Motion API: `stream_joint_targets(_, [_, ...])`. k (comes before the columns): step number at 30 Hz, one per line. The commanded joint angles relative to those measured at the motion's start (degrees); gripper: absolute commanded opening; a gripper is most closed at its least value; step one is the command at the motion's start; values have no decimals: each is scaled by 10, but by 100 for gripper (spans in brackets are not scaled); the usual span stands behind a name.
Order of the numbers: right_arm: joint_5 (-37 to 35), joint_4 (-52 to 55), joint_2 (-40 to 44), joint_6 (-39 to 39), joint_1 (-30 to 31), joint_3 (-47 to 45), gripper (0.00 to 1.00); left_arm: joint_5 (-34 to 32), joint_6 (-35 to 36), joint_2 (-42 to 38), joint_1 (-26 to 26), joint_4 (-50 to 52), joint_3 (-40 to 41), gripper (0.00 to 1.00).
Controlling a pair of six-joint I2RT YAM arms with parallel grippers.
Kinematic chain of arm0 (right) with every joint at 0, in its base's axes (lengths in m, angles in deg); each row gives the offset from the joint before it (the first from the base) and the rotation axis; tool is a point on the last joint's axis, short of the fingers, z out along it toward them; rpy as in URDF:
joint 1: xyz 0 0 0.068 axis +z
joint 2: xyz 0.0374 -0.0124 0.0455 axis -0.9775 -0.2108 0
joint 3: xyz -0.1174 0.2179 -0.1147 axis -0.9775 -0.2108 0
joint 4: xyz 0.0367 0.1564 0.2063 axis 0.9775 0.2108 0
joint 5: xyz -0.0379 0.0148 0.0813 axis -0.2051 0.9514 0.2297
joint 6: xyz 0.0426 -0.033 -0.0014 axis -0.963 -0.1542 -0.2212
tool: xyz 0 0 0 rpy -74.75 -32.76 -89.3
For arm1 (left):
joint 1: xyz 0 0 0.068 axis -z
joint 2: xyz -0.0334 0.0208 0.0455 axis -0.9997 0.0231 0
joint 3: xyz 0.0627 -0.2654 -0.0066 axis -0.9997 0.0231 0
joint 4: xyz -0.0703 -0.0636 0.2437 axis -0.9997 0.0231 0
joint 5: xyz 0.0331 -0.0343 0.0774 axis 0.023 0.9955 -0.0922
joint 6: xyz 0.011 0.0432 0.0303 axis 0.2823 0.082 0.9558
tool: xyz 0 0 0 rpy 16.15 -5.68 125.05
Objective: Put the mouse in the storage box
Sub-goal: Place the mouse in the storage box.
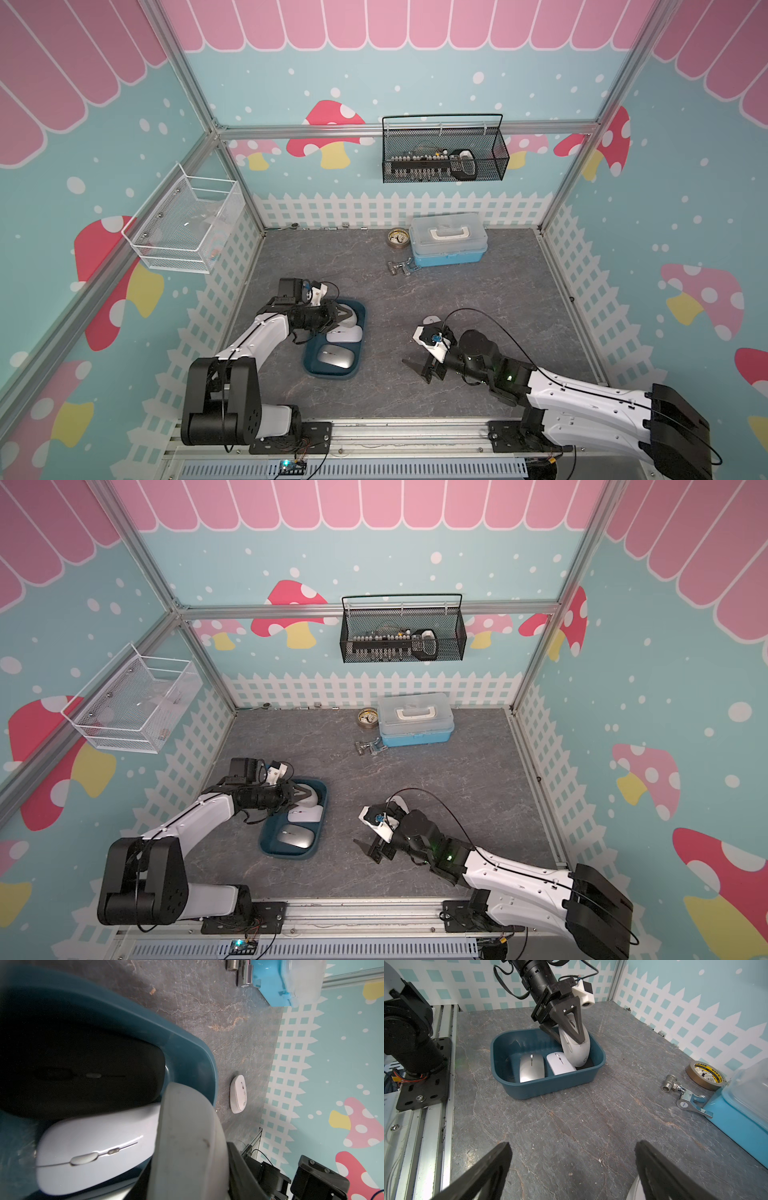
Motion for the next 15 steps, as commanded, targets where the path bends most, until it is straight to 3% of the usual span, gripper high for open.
stream_joint_targets(1, [3,2,-7,-6,2,-1,98,-3,12,10,1,-25,6,28])
stream_joint_targets(11, [3,2,-10,-7,3,-1,98,-17,15,51,11,-32,4,43])
stream_joint_targets(15, [-5,10,-17,-8,3,4,98,-22,13,48,12,-32,4,62])
